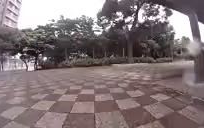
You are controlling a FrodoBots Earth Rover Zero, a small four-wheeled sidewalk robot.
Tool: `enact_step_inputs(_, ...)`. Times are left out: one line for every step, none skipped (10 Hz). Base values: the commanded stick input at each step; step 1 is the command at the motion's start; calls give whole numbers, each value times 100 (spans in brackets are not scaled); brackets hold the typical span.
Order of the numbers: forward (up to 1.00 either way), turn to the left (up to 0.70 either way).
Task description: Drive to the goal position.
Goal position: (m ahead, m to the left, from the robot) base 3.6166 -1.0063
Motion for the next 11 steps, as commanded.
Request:
enact_step_inputs(100,0)
enact_step_inputs(100,0)
enact_step_inputs(100,0)
enact_step_inputs(100,0)
enact_step_inputs(100,0)
enact_step_inputs(100,0)
enact_step_inputs(100,0)
enact_step_inputs(100,0)
enact_step_inputs(100,0)
enact_step_inputs(100,0)
enact_step_inputs(100,0)
